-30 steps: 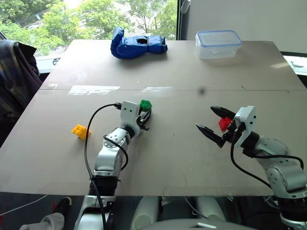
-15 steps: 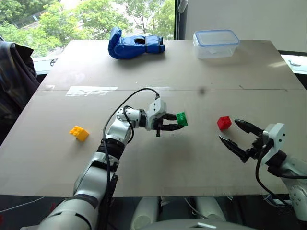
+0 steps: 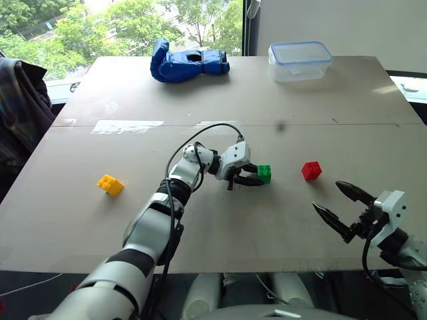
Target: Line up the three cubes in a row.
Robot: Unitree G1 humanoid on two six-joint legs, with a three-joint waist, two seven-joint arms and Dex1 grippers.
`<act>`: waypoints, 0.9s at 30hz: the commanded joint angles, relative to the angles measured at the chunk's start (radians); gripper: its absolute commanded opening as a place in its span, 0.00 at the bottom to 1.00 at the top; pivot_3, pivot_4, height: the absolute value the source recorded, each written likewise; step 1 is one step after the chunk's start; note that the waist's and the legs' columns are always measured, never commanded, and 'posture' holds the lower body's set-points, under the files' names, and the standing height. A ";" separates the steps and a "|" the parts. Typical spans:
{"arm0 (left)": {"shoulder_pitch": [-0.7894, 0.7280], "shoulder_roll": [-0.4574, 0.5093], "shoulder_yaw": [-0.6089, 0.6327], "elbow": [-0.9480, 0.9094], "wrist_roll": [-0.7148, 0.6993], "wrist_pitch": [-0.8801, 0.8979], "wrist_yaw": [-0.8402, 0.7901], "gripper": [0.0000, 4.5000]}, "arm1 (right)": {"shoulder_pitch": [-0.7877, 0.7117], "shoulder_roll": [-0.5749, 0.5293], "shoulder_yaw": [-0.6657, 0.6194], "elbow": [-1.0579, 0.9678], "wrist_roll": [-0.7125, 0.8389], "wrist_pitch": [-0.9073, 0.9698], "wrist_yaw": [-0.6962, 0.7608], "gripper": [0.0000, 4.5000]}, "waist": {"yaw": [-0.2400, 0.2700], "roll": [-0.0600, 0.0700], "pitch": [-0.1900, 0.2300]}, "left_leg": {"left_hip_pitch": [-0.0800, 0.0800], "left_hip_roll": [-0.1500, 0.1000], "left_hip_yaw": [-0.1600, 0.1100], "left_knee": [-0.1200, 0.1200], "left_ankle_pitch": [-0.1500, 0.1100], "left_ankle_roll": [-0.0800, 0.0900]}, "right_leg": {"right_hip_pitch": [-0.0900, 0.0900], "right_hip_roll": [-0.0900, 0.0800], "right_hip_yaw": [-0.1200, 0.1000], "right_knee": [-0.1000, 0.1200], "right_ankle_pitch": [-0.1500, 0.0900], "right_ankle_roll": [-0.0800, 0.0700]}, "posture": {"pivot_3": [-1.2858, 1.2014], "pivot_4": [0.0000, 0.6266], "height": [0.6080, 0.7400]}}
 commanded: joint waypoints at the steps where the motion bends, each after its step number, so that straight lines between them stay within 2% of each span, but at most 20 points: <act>1: 0.025 -0.002 -0.003 -0.053 0.027 0.003 0.041 0.33 | -0.006 -0.001 -0.018 -0.012 0.001 -0.024 -0.003 1.00 | 0.001 0.000 0.000 | 0.000 0.000 0.000 0.000 0.000 0.000 | 0.000 0.000 0.000 0.000 0.000 0.000 | 0.52 0.24 1.00; 16: 0.081 -0.016 -0.011 -0.177 0.044 0.114 0.096 0.33 | -0.046 -0.002 -0.005 0.013 -0.002 -0.025 0.008 1.00 | 0.003 0.000 0.000 | 0.000 0.000 0.000 0.001 0.000 0.000 | 0.000 0.000 0.000 0.000 0.000 0.000 | 0.52 0.24 1.00; 24: 0.102 -0.010 -0.020 -0.207 0.032 0.132 0.062 0.33 | -0.044 0.002 -0.001 0.013 -0.007 -0.030 0.005 1.00 | 0.003 0.000 0.000 | 0.000 0.000 -0.001 0.001 0.000 0.000 | 0.001 0.000 0.000 0.001 0.000 0.000 | 0.52 0.24 1.00; 27: 0.102 -0.011 -0.021 -0.199 0.045 0.105 0.086 0.59 | -0.045 0.001 0.000 0.017 -0.008 -0.033 0.007 1.00 | 0.003 0.000 0.000 | 0.000 0.000 -0.001 0.001 0.000 0.000 | 0.001 0.000 -0.001 0.001 0.000 0.000 | 0.52 0.24 1.00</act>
